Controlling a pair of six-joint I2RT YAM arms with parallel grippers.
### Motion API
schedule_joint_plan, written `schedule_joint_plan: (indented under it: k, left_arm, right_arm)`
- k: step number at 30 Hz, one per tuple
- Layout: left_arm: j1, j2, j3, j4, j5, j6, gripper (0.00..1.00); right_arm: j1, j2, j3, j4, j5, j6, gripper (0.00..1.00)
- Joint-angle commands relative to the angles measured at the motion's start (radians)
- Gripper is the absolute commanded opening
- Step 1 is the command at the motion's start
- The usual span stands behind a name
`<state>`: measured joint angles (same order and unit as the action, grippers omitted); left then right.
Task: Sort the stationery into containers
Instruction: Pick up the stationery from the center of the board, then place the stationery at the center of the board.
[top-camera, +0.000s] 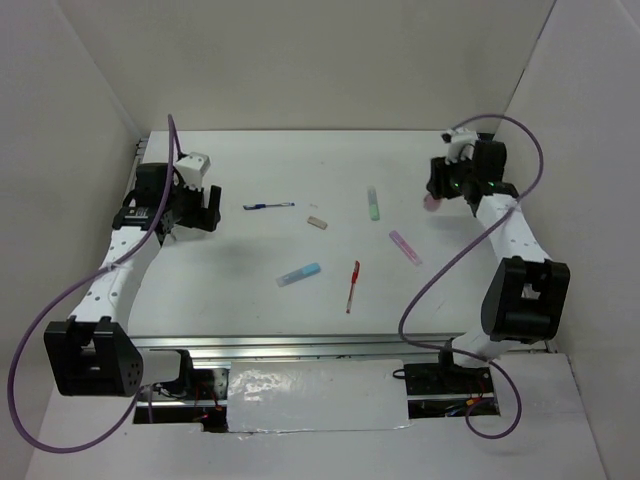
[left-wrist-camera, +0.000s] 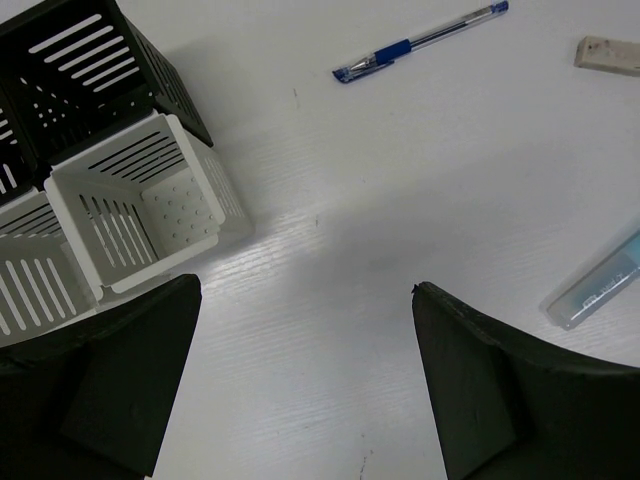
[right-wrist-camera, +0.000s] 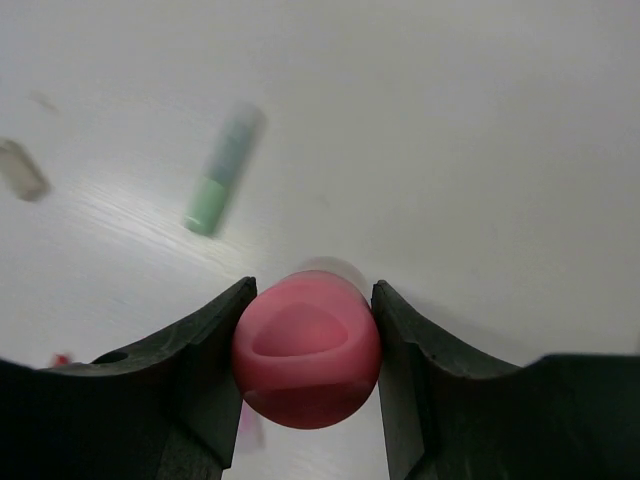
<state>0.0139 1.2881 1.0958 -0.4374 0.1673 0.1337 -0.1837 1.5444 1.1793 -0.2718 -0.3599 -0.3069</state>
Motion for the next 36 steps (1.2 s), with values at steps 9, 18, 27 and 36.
schedule_joint_plan:
  k: [9, 18, 27, 36]
  left_arm:
    - [0.121, -0.078, 0.081, -0.023, 0.224, -0.124, 0.99]
    - [0.179, -0.176, 0.032, -0.021, 0.229, -0.207, 0.99]
    - [0.179, -0.204, -0.045, 0.0, 0.221, -0.194, 0.99]
    - [0.172, -0.196, -0.059, 0.034, 0.23, -0.171, 0.99]
  right_arm:
    - [0.614, 0.198, 0.446, -0.09, -0.059, 0.057, 0.15]
    - [0.863, 0.486, 0.536, 0.037, 0.013, 0.098, 0.15]
    - [0.917, 0.522, 0.484, 0.112, 0.081, 0.123, 0.17]
    - [0.918, 0.5, 0.425, 0.134, 0.113, 0.135, 0.61]
